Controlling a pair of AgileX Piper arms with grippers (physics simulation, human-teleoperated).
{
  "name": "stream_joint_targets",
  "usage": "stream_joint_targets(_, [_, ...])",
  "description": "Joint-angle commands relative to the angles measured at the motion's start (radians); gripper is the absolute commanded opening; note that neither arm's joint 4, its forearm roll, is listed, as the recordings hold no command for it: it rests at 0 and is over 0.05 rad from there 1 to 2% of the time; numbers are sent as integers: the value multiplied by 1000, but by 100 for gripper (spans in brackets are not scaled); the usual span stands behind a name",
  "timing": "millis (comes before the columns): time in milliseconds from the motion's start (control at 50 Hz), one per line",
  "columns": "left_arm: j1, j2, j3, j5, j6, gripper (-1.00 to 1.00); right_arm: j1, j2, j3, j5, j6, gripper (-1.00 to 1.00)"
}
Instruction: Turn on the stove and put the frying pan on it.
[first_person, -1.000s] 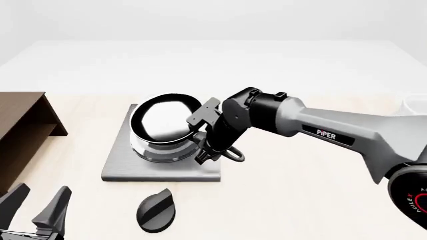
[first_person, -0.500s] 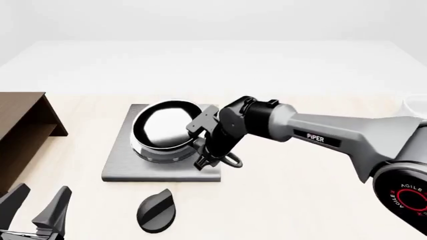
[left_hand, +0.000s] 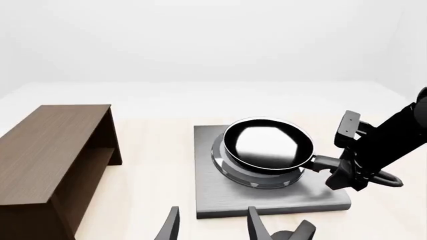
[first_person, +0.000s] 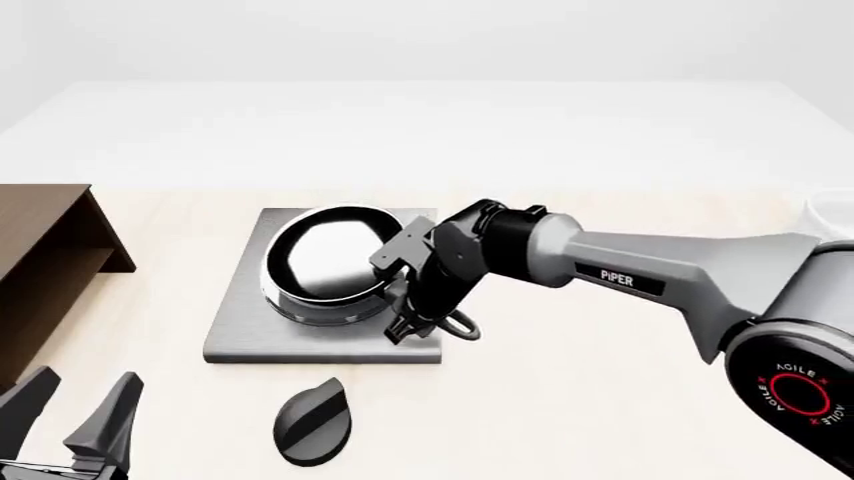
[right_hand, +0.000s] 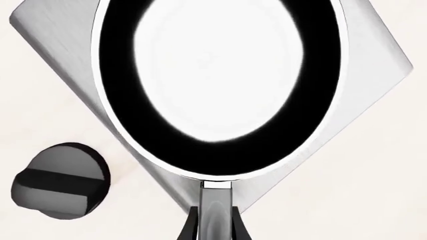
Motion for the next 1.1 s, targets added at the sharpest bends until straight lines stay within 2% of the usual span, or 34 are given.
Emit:
stream_joint_targets(20, [-1, 0, 0, 0, -1, 100, 4, 17, -19, -12, 16, -100])
stream_joint_targets(320, [0, 0, 0, -1, -4, 100, -7, 36, -29, -18, 16, -100])
stream_joint_targets(340, [0, 0, 0, -1, -4, 100, -6, 33, -28, -18, 18, 100])
stream_joint_targets(580, [1, 0, 0, -3, -4, 100, -2, -24, -5, -7, 14, 100])
stream_joint_targets(780, [0, 0, 0, -5, 0, 100, -5, -104, 28, 14, -15, 100])
stream_joint_targets(820, [0, 1, 0, -5, 0, 100, 10, -126, 35, 15, -5, 100])
stream_joint_targets(900, [-2, 0, 0, -6, 2, 100, -4, -150, 39, 22, -35, 100])
stream_joint_targets(920, [-2, 0, 0, -6, 3, 100, -20, -162, 43, 14, -63, 100])
stream_joint_targets(960, [-2, 0, 0, -7, 3, 100, -4, -195, 54, 7, -53, 100])
stream_joint_targets(1040, [-2, 0, 0, -7, 4, 100, -23, -232, 73, -1, -88, 100])
stream_joint_targets(1080, [-2, 1, 0, -8, 4, 100, -14, -272, 87, -10, -76, 100])
stream_joint_targets(1100, [-2, 1, 0, -8, 4, 100, -27, -284, 94, -14, -100, 100])
